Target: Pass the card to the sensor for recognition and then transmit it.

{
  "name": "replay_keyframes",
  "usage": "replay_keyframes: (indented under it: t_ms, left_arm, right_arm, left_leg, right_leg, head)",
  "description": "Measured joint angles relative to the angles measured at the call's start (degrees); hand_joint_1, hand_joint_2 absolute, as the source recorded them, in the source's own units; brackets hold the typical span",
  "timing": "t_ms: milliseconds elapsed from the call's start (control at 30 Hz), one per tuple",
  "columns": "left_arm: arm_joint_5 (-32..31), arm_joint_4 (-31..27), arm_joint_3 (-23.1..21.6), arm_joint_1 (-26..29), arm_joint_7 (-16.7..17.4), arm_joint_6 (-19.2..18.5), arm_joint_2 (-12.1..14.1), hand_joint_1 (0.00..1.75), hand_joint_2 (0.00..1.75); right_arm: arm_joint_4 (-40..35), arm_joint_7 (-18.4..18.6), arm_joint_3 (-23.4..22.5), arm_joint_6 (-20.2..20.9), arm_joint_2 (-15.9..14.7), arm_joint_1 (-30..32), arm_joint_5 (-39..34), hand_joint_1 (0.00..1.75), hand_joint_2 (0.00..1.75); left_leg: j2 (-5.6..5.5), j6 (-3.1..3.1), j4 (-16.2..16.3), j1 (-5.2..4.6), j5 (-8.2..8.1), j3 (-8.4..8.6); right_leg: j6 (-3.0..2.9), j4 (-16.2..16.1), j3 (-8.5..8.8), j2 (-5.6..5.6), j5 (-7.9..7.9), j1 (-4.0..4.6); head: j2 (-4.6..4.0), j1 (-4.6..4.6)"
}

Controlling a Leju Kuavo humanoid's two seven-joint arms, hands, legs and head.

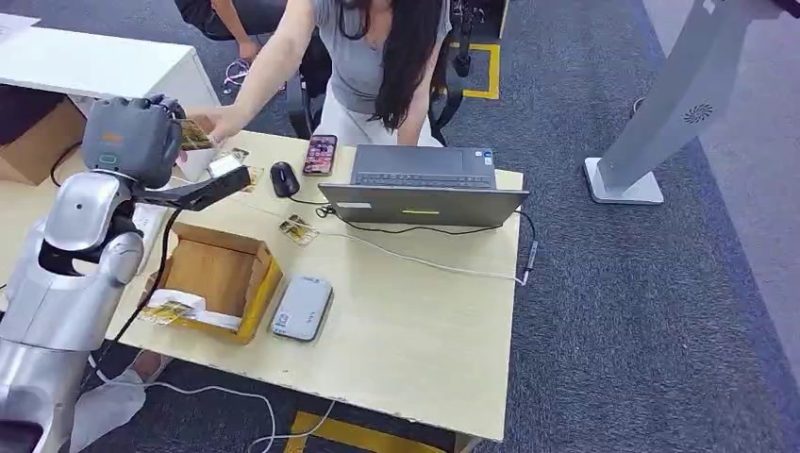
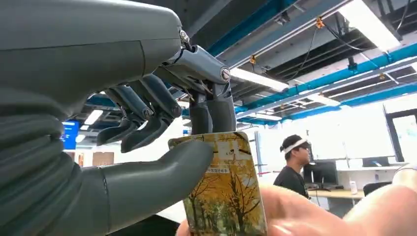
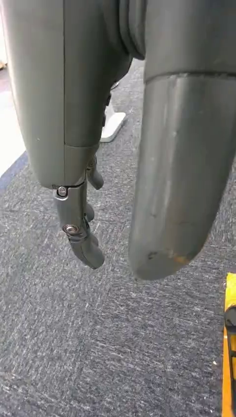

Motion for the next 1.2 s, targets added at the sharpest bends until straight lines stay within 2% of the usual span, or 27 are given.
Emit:
replay_keyframes:
  t_ms: [133,167,700,833,900,967,1067,1133,1200]
  left_arm:
    - [0.24,0.92,-0.09,-0.14,0.0,0.09,0.37,1.75,1.75]
    - [0.28,1.18,-0.09,-0.13,0.0,0.13,0.39,0.0,1.75]
    - [0.72,3.08,-0.11,0.03,1.03,1.07,0.35,0.0,1.75]
    - [3.75,2.34,-0.09,1.35,-0.41,2.88,0.44,0.0,1.75]
    - [7.29,-0.73,0.24,4.56,-2.28,4.92,0.85,0.0,1.75]
    - [11.92,-6.22,1.78,10.68,-4.68,7.33,1.64,0.0,1.75]
    - [16.29,-14.92,5.8,20.14,-8.07,9.51,2.21,0.0,1.75]
    - [18.0,-18.76,8.1,24.27,-9.7,9.83,2.29,0.0,1.75]
    - [21.56,-23.73,11.37,30.5,-12.53,12.14,2.23,0.0,1.75]
  right_arm:
    - [0.83,0.07,0.48,-0.22,-0.42,-0.05,0.0,0.0,0.0]
    - [0.92,0.11,0.55,-0.28,-0.48,-0.05,0.0,0.0,0.0]
    - [1.92,0.39,0.61,-0.68,-0.96,-0.27,0.0,0.0,0.0]
    - [2.16,0.46,0.61,-1.0,-0.98,-0.32,0.0,0.0,0.0]
    - [2.32,0.44,0.61,-1.42,-0.98,-0.33,0.0,0.0,0.0]
    - [2.56,0.24,0.52,-1.86,-0.96,-0.31,0.0,0.0,0.0]
    - [2.73,-0.28,0.02,-2.27,-0.92,-0.26,0.0,0.0,0.0]
    - [2.73,-0.44,-0.48,-2.29,-0.9,-0.32,0.0,0.0,0.0]
    - [2.71,-0.68,-1.05,-2.27,-0.85,-0.44,0.0,0.0,0.0]
  left_leg:
    - [0.0,0.0,0.0,0.0,0.0,0.0]
    - [0.0,0.0,0.0,0.0,0.0,-0.01]
    - [-0.01,0.0,0.0,0.0,0.0,-0.02]
    - [-0.01,0.0,-0.02,0.0,0.0,-0.05]
    - [0.04,0.0,-0.03,-0.01,0.0,-0.06]
    - [0.21,0.01,-0.04,-0.03,-0.06,-0.04]
    - [0.34,0.04,-0.04,-0.03,-0.12,-0.08]
    - [0.24,0.05,-0.05,-0.02,-0.13,-0.17]
    - [0.39,-0.07,-0.11,-0.02,-0.23,-0.1]
  right_leg:
    - [0.0,0.0,-0.02,0.0,0.0,0.0]
    - [0.0,0.0,-0.02,0.0,0.0,0.0]
    - [0.0,0.0,-0.01,-0.01,0.0,0.0]
    - [0.0,0.03,0.05,-0.01,0.0,0.0]
    - [0.0,0.05,0.12,0.04,0.0,0.0]
    - [-0.01,0.05,0.06,0.22,-0.02,-0.01]
    - [0.01,0.02,-0.09,0.32,-0.07,-0.01]
    - [0.03,0.02,-0.01,0.16,-0.11,0.0]
    - [-0.04,0.04,0.0,0.35,-0.15,0.0]
  head:
    - [0.0,-0.02]
    - [0.0,-0.02]
    - [0.0,-0.02]
    - [0.0,-0.02]
    - [0.0,0.0]
    - [0.0,-0.02]
    - [0.0,-0.02]
    - [0.0,0.0]
    - [0.0,-0.04]
